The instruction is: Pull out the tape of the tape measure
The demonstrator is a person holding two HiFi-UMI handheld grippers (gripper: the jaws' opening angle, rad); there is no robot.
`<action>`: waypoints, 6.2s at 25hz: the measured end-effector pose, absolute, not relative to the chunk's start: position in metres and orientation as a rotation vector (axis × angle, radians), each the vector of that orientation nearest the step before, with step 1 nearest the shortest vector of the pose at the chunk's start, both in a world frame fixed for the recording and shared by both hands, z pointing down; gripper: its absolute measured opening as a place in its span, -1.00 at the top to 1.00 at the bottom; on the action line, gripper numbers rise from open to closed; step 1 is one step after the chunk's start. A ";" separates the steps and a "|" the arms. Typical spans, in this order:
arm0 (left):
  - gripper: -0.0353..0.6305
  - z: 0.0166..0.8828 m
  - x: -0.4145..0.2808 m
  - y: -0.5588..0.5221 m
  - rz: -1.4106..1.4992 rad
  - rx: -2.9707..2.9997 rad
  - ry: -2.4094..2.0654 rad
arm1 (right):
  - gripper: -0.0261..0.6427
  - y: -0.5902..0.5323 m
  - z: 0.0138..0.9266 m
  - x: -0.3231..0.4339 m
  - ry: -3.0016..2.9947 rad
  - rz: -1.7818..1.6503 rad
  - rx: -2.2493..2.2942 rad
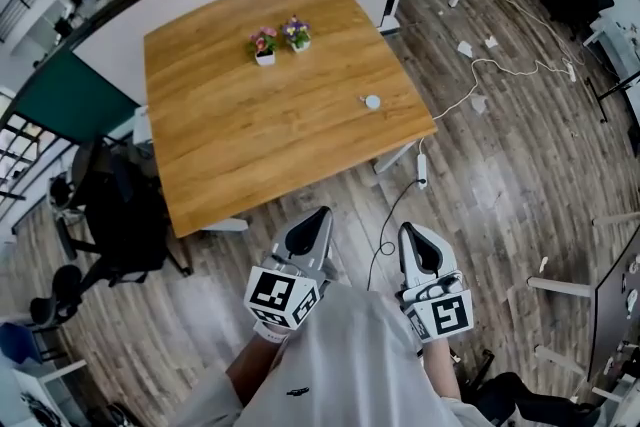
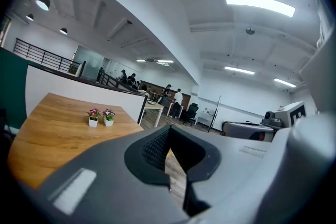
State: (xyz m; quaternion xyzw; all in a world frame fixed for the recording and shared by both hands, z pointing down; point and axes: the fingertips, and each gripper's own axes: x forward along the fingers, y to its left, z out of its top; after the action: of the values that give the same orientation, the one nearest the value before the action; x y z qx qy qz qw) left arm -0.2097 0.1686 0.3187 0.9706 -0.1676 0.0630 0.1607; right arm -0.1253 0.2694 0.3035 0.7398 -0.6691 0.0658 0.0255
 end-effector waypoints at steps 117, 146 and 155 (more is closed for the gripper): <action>-0.54 0.463 0.029 -0.049 0.477 2.448 -0.964 | -0.22 -0.028 0.459 0.160 -2.413 0.531 1.609; -0.47 0.567 0.013 -0.040 0.682 2.270 -0.977 | -0.20 -0.039 0.637 0.139 -2.179 0.622 1.317; -0.42 0.564 0.012 -0.038 0.682 2.250 -0.988 | -0.14 -0.043 0.673 0.134 -2.129 0.654 1.231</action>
State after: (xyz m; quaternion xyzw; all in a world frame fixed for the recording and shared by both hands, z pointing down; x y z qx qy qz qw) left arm 0.0118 -0.0381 0.5642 0.8439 -0.3707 0.2558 0.2915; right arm 0.1337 -0.0430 0.6728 0.4624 -0.7997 0.2455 0.2940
